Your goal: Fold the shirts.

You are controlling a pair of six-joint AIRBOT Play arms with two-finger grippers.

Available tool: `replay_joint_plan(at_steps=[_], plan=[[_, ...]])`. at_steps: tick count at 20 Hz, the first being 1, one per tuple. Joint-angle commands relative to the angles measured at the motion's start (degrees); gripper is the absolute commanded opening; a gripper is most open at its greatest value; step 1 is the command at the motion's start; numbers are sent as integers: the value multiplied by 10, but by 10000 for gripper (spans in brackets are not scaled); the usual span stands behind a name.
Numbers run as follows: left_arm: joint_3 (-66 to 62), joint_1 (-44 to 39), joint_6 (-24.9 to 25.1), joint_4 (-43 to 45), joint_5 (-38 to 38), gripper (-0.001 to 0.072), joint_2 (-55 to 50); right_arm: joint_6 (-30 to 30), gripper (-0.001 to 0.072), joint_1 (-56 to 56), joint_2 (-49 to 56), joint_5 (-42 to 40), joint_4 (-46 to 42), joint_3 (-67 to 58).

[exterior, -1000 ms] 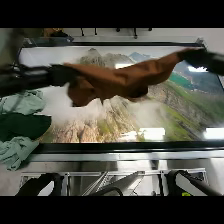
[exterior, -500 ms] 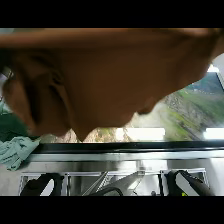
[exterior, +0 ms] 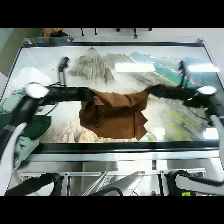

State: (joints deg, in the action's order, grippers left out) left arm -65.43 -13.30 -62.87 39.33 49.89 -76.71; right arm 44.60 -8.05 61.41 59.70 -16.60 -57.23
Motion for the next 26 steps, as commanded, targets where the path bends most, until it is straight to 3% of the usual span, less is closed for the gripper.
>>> replay_joint_plan(at_steps=[1, 2, 3, 5, 7, 10, 12, 16, 19, 21, 24, 26], plan=[[-86, 7, 9, -24, -24, 111, -179, -59, 40, -2, 119, -93, 18, 16], [-135, 21, 9, -30, 11, 536, -209, -58, 184, -15, 137, -92, 21, -7], [-185, 39, 3, -35, 52, 692, -233, -58, 289, -28, 144, -87, 21, -30], [-272, 75, -35, -33, 143, 690, -254, -59, 308, -68, 143, -64, 18, -75], [-320, 108, -81, -32, 228, 689, -251, -53, 537, -113, 142, -32, -7, -117], [-286, 124, -134, -28, 338, 690, -217, -37, 537, -162, 144, -11, -56, -130], [-177, 99, -142, -28, 346, 689, -167, -37, 538, -169, 153, -11, -100, -130], [98, -17, -147, -31, 218, 690, -61, -37, 580, -151, 179, 10, -106, -130], [240, -113, -193, -36, 96, 690, -13, -37, 580, -122, 183, 4, -106, -130], [293, -174, -229, -56, 1, 690, 3, -37, 580, -107, 183, 1, -103, -130], [320, -245, -229, -148, -137, 690, 0, -37, 580, -92, 183, 2, -102, -130], [301, -271, -229, -155, -196, 690, -18, -37, 580, -88, 183, 3, -102, -130]])
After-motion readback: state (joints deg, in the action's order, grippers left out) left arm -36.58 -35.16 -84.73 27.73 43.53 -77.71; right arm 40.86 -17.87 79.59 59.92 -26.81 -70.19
